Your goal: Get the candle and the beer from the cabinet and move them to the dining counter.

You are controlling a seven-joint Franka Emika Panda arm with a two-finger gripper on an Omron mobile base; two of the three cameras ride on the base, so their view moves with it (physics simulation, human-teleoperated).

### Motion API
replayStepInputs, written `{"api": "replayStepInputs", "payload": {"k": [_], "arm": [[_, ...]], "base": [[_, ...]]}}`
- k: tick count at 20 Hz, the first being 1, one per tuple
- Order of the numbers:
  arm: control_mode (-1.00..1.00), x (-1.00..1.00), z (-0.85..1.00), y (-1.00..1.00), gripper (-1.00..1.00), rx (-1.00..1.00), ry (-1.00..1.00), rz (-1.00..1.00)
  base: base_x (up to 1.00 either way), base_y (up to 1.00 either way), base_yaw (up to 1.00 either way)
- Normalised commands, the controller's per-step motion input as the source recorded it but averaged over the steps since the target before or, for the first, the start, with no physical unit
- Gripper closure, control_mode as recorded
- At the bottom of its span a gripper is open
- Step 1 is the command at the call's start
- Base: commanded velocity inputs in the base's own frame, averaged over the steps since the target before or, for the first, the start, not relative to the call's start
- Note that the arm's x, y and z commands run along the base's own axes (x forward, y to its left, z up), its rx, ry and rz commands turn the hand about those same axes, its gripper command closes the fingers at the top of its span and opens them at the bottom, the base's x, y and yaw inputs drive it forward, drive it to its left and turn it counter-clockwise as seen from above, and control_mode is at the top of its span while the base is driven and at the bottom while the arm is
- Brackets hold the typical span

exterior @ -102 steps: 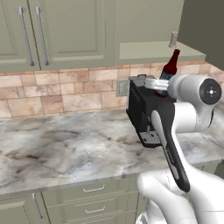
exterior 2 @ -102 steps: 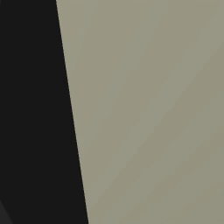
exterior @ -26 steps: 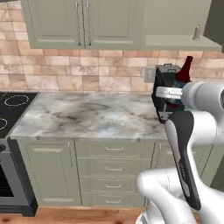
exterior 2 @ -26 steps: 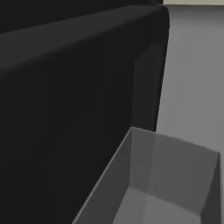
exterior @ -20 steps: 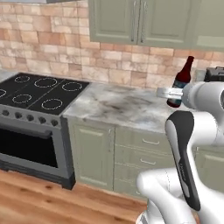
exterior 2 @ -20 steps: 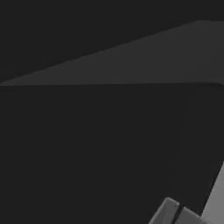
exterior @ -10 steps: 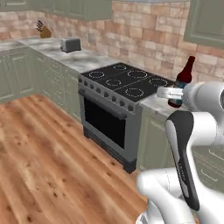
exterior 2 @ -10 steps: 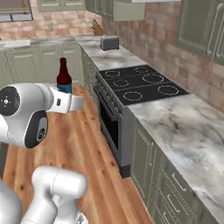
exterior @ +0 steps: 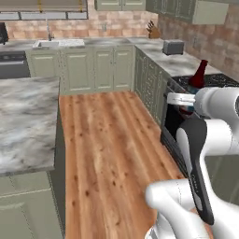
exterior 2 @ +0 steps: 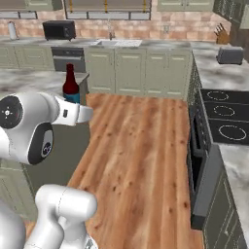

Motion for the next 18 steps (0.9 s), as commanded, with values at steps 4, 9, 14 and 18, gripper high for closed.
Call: {"api": "replayStepInputs", "payload": {"k": [4, 9, 14, 18], "arm": [[1.0, 0.0, 0.0, 0.0, 1.0, 0.0, 0.0, 0.0], [1.0, 0.0, 0.0, 0.0, 1.0, 0.0, 0.0, 0.0], [1.0, 0.0, 0.0, 0.0, 1.0, 0.0, 0.0, 0.0], [1.0, 0.0, 0.0, 0.0, 1.0, 0.0, 0.0, 0.0]], "base": [[0.34, 0.03, 0.56], [0.64, 0.26, 0.11], [0.46, 0.67, -0.05], [0.29, 0.78, -0.1]]}}
